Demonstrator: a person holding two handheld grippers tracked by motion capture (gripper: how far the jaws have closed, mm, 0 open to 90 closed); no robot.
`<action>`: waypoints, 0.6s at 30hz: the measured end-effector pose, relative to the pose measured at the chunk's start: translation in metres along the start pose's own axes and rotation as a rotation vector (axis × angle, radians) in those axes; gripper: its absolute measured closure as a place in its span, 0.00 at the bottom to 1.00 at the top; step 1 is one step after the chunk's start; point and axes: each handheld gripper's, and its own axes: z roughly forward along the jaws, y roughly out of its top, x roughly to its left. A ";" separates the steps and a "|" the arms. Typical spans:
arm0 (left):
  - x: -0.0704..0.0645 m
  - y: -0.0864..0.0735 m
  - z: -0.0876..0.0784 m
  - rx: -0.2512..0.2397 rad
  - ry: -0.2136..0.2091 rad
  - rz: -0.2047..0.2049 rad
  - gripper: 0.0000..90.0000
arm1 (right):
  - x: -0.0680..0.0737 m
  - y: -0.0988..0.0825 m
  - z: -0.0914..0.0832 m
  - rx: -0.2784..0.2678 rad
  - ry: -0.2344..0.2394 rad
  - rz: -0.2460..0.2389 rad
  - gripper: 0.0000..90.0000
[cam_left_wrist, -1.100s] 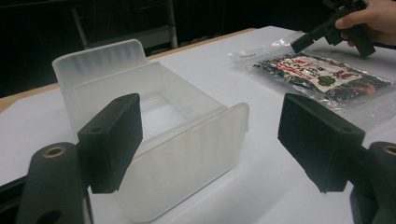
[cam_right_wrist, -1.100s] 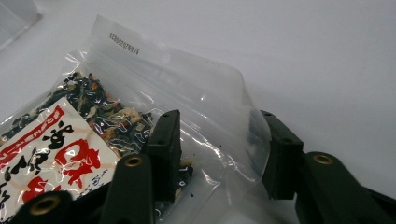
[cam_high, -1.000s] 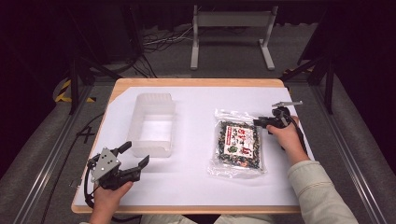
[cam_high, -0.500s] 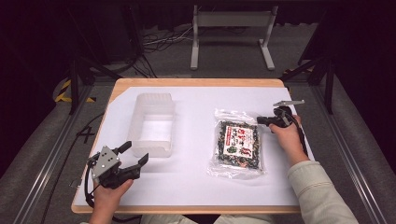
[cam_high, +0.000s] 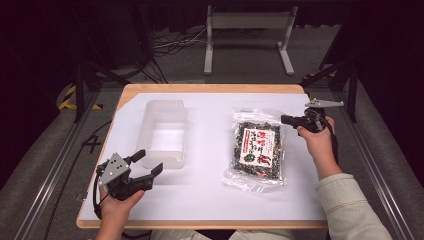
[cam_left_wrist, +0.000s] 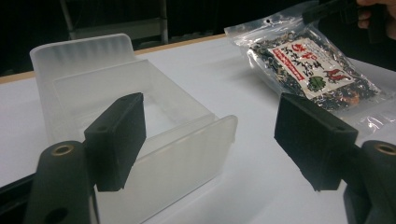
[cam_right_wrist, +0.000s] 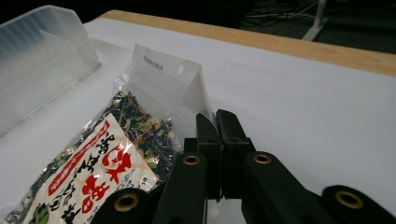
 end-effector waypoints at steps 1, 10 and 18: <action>0.000 0.000 0.000 0.000 0.000 0.000 0.28 | 0.000 0.000 0.000 0.000 0.000 0.000 1.00; -0.002 0.007 0.003 -0.020 -0.045 -0.013 0.22 | 0.019 0.022 -0.031 -0.097 0.033 -0.060 1.00; -0.005 0.018 0.014 -0.006 -0.071 -0.017 0.22 | 0.040 0.042 -0.061 -0.182 0.059 -0.122 1.00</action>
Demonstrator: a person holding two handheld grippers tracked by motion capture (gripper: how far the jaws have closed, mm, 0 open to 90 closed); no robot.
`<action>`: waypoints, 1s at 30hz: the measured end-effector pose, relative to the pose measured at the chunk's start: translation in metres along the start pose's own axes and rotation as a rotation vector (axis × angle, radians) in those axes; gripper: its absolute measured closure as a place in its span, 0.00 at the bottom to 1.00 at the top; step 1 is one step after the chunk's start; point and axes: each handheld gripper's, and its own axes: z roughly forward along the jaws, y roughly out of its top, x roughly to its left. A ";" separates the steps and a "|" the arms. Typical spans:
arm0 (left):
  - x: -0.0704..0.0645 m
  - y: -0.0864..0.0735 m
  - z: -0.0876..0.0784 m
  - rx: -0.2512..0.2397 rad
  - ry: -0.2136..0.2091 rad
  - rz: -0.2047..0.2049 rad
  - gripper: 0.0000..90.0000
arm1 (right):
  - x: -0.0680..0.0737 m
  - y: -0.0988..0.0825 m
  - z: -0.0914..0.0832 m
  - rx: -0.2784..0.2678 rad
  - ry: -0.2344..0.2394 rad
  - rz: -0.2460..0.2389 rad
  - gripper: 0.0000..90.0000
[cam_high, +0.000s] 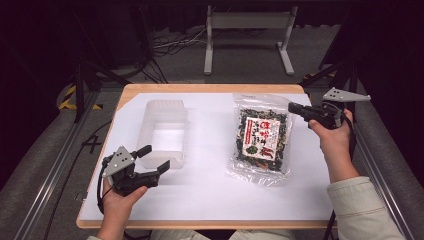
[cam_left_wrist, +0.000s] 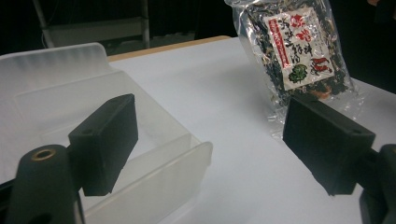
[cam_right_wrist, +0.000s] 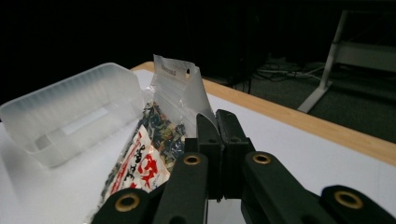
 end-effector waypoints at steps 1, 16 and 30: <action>0.000 0.001 0.001 -0.001 0.000 0.010 0.24 | 0.003 0.003 -0.003 -0.011 0.003 -0.009 1.00; -0.007 0.015 0.014 -0.036 -0.082 -0.005 0.29 | 0.048 0.044 -0.033 -0.120 0.076 -0.146 1.00; -0.015 0.032 0.032 -0.071 -0.149 -0.018 0.29 | 0.070 0.060 -0.039 -0.161 0.129 -0.187 1.00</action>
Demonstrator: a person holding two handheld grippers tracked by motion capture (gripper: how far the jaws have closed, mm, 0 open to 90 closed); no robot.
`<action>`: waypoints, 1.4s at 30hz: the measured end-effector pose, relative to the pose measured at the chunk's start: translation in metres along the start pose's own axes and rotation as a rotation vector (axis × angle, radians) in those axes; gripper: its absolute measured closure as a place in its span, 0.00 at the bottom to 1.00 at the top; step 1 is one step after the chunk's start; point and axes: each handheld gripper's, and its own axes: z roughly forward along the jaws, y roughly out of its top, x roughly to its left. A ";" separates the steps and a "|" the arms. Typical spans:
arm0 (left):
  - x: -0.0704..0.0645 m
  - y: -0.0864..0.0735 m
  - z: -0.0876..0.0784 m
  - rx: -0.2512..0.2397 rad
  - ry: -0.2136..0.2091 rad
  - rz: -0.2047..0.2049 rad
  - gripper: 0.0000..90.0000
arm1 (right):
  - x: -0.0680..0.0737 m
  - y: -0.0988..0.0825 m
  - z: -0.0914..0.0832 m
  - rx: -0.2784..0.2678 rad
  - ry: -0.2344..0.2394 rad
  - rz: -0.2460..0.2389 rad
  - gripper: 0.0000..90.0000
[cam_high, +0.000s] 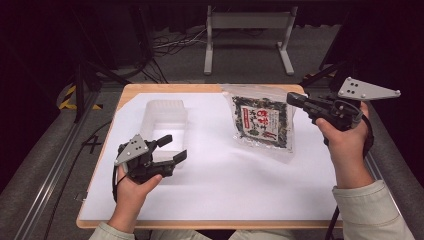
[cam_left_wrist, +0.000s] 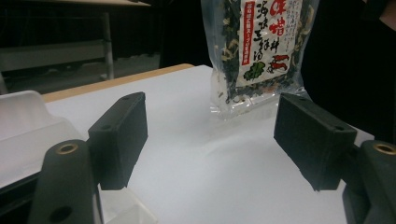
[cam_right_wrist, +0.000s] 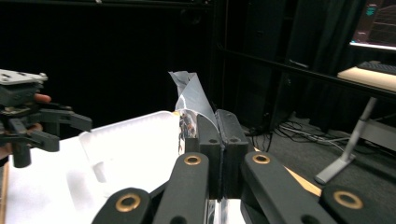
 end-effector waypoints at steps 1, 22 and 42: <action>-0.001 0.002 0.002 0.004 -0.007 -0.003 0.28 | 0.002 0.001 0.000 -0.003 0.006 -0.004 1.00; -0.010 0.024 0.036 -0.014 -0.082 0.037 0.24 | 0.039 0.014 0.016 -0.029 0.137 -0.066 1.00; -0.015 0.032 0.059 -0.105 -0.164 0.100 0.28 | 0.058 0.001 0.037 -0.043 0.262 -0.057 1.00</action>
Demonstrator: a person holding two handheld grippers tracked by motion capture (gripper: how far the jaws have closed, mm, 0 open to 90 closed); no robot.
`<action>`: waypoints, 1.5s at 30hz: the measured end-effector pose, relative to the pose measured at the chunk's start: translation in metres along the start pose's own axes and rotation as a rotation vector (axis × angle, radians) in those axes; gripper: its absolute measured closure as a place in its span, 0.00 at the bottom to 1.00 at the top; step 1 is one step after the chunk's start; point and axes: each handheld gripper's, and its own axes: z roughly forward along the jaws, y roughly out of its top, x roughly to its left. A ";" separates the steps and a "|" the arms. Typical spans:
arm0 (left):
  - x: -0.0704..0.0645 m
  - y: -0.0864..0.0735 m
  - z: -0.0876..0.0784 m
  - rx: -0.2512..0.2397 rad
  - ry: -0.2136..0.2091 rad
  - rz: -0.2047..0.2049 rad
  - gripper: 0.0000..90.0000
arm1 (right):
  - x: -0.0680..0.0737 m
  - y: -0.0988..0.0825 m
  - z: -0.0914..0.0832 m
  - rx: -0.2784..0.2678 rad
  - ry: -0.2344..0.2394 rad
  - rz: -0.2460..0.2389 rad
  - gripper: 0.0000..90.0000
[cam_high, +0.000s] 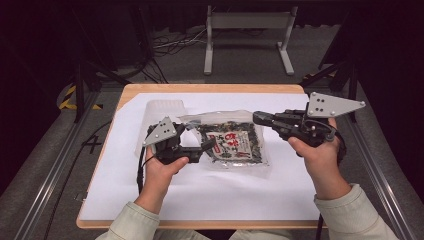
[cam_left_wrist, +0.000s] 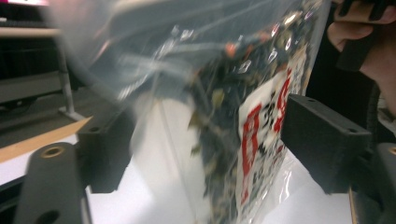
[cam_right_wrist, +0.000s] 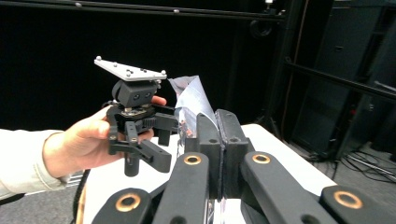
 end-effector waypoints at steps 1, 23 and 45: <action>-0.001 0.001 0.000 -0.002 -0.007 0.007 0.32 | 0.000 -0.001 0.001 -0.003 0.008 0.002 1.00; -0.012 0.009 -0.006 -0.001 -0.105 0.078 0.74 | -0.011 -0.013 0.002 -0.021 -0.009 0.023 0.98; -0.022 0.030 -0.007 0.009 -0.146 0.112 0.82 | -0.014 -0.019 -0.007 -0.016 -0.137 -0.019 0.57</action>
